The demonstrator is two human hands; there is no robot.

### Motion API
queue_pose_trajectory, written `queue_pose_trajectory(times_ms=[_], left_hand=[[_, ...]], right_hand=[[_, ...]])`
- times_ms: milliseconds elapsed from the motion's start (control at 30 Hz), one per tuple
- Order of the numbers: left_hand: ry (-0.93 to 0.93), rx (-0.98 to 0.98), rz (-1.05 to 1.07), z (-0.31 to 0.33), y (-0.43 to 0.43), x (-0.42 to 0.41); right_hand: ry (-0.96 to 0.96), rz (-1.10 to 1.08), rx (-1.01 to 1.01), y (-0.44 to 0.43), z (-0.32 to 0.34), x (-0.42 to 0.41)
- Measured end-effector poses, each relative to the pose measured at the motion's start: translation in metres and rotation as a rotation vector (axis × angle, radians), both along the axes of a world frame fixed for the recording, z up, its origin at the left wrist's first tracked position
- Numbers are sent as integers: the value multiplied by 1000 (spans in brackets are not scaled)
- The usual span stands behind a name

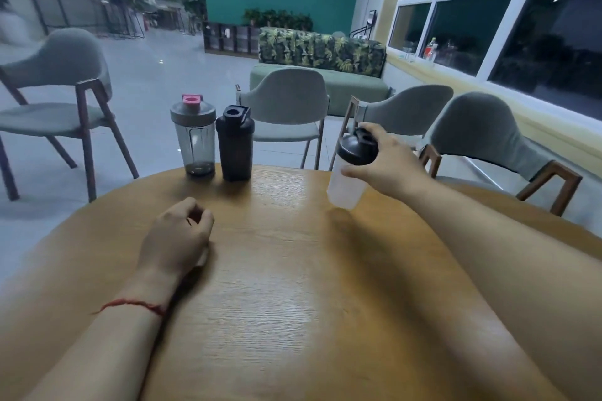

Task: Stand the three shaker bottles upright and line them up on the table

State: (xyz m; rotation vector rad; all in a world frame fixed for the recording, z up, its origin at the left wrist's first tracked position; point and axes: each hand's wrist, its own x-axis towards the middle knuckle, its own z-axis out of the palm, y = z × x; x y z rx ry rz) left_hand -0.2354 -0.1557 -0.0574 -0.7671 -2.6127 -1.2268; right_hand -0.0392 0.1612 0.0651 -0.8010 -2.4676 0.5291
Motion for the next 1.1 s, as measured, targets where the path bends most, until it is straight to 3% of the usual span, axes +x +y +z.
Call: queue_pose_trajectory(times_ms=[300,467,1100], left_hand=[[-86,-7,51,-3,-2,-16],[-25,35,67,-1,0,-18],[41,80,85,-4,4,-24]], right_hand=[[-4,62,-13,-35,-8,-138],[-32,66,-13,-38,-20,-180],[-51,25,1,-38,-35,-210]])
